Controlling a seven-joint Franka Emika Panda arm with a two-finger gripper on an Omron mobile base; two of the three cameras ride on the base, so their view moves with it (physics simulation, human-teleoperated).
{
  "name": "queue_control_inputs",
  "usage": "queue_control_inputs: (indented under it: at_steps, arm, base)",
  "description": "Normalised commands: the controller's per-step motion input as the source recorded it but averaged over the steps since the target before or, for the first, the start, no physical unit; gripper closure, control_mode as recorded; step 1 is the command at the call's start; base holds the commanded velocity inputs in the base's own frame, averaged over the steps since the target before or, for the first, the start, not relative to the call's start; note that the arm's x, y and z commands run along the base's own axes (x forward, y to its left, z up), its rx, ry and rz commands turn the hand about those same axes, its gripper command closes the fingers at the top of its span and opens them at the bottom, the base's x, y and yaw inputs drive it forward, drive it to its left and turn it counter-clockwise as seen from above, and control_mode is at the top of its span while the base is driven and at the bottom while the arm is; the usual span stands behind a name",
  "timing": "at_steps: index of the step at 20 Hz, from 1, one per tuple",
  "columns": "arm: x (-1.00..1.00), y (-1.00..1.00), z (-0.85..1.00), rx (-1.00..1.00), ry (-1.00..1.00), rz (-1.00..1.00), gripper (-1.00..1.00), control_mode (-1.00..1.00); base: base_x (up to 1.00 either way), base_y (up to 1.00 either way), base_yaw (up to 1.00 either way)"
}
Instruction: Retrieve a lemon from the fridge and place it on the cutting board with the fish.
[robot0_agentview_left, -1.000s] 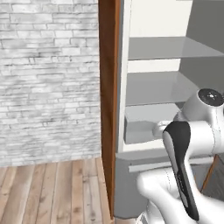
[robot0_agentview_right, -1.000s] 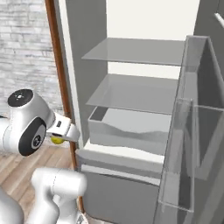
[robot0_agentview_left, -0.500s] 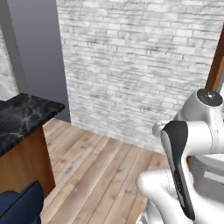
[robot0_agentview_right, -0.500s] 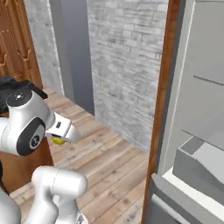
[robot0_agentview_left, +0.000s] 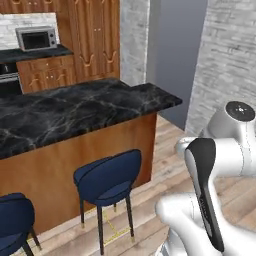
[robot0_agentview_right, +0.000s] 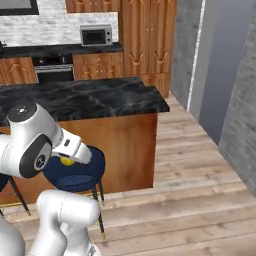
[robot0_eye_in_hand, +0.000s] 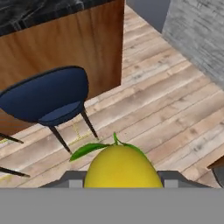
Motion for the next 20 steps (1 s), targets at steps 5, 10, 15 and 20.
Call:
queue_control_inputs:
  at_steps: [5, 10, 15, 20]
  arm:
    - [0.0, 0.0, 0.0, 0.0, 0.0, 0.0, 1.0, 1.0]
    - [0.0, 0.0, 0.0, 0.0, 0.0, 0.0, 1.0, 1.0]
    - [0.0, 0.0, 0.0, 0.0, 0.0, 0.0, 1.0, 1.0]
    - [0.0, 0.0, 0.0, 0.0, 0.0, 0.0, 1.0, 1.0]
  base:
    - [-0.28, 0.59, 0.87]
    - [-0.16, 0.61, 0.82]
    - [0.0, 0.87, 0.54]
    - [0.11, 0.85, -0.06]
